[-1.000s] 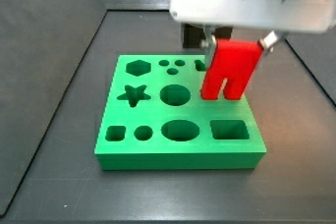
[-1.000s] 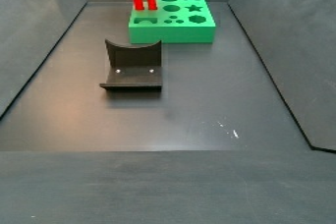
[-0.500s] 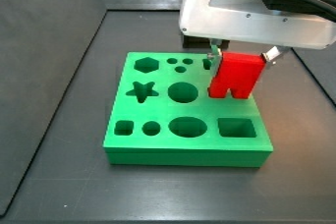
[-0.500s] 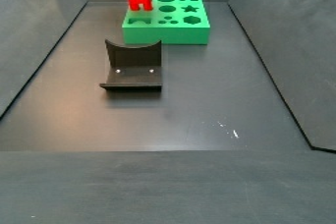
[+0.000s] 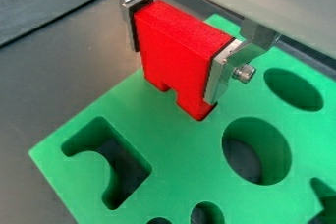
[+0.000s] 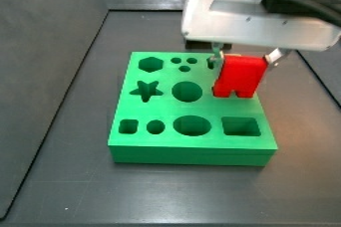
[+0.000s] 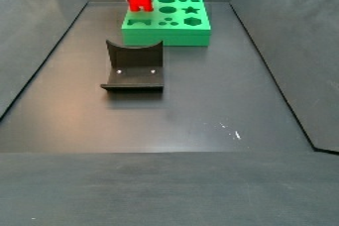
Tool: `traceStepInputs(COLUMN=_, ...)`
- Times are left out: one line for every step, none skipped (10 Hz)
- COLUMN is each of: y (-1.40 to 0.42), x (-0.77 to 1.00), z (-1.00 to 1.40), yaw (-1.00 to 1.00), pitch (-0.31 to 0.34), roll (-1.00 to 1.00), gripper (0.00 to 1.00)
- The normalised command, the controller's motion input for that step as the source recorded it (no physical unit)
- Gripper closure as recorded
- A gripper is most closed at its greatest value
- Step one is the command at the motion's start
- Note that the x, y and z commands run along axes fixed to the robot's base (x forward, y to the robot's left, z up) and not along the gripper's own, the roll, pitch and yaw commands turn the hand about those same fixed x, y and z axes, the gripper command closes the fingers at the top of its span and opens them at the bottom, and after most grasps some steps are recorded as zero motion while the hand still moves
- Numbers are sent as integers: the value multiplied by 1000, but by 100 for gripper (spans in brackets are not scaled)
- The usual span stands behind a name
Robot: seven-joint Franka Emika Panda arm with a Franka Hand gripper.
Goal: Insert the double-square object.
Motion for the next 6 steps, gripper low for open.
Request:
traceStepInputs(y=0, x=-89, z=-277, yaw=0, pitch=-46, roll=300, gripper=100)
traceStepInputs(y=0, x=-69, z=-237, yaw=0, pitch=-77, roll=196, gripper=100)
traceStepInputs(y=0, x=-63, z=-220, yaw=0, pitch=-76, roll=193, gripper=100)
traceStepInputs(y=0, x=-66, z=-103, yaw=-23, pitch=-69, roll=43, gripper=100)
traceStepInputs(y=17, x=0, z=0, yaw=0, pitch=-9, roll=-13, gripper=100)
traceStepInputs(y=0, x=0, z=0, yaw=0, pitch=0, roll=0, gripper=100)
